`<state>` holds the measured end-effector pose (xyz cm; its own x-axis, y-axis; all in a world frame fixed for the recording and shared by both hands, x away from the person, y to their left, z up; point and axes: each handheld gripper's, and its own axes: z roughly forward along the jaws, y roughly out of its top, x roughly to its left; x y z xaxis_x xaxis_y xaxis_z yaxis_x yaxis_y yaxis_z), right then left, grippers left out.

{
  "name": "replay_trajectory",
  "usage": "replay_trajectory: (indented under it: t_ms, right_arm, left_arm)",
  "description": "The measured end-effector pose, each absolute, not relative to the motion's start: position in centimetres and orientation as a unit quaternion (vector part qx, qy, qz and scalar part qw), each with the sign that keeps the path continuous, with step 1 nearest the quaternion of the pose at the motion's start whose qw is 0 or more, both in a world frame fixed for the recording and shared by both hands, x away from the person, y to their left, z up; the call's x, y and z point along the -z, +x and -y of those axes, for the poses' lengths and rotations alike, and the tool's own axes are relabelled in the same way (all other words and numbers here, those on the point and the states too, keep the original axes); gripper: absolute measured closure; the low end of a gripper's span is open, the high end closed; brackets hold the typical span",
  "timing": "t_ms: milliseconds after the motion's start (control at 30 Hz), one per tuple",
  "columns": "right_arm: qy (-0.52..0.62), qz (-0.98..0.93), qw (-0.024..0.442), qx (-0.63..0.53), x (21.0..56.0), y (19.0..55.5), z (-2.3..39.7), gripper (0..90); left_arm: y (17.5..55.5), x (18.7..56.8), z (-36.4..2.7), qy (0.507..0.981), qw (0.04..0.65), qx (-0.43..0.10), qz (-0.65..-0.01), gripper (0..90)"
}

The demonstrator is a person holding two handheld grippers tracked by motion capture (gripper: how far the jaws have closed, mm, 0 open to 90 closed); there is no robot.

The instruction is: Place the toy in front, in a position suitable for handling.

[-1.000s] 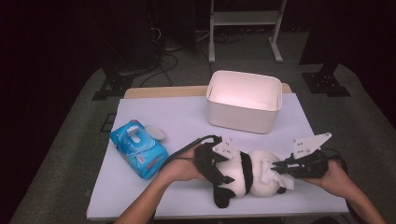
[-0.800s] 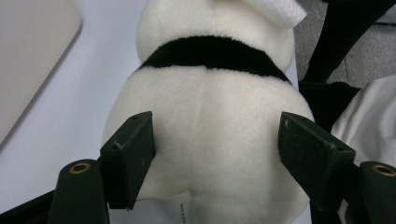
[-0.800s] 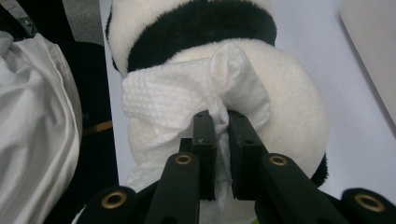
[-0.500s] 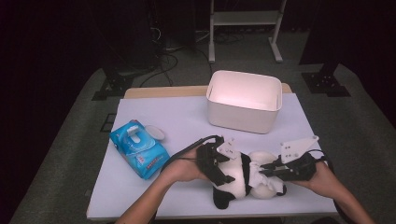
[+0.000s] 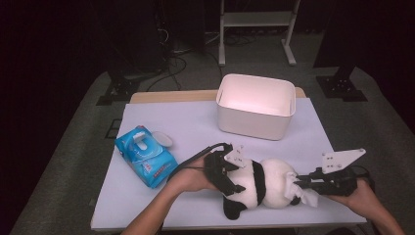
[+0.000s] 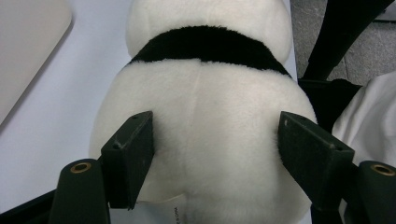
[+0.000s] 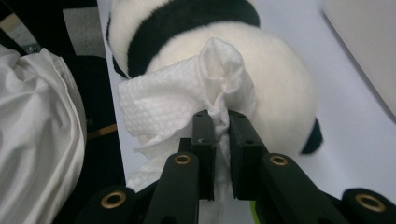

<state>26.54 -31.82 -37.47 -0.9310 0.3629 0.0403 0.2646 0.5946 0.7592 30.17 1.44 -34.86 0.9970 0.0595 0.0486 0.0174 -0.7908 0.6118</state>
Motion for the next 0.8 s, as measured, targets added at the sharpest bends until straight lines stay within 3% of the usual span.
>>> replay_trajectory:
  t_ms: [333, 800]
  right_arm:
    - [0.211, -0.888, 0.068, -0.403, 38.6, 26.8, 33.9, 81.2]
    - [0.136, -0.903, 0.061, -0.402, 35.9, 30.2, 27.9, 81.1]
  left_arm:
    - [30.2, 34.9, -1.4, 0.947, 0.318, -0.032, -0.016, 27.4]
    - [30.0, 34.9, -1.1, 0.949, 0.314, -0.033, -0.009, 27.5]
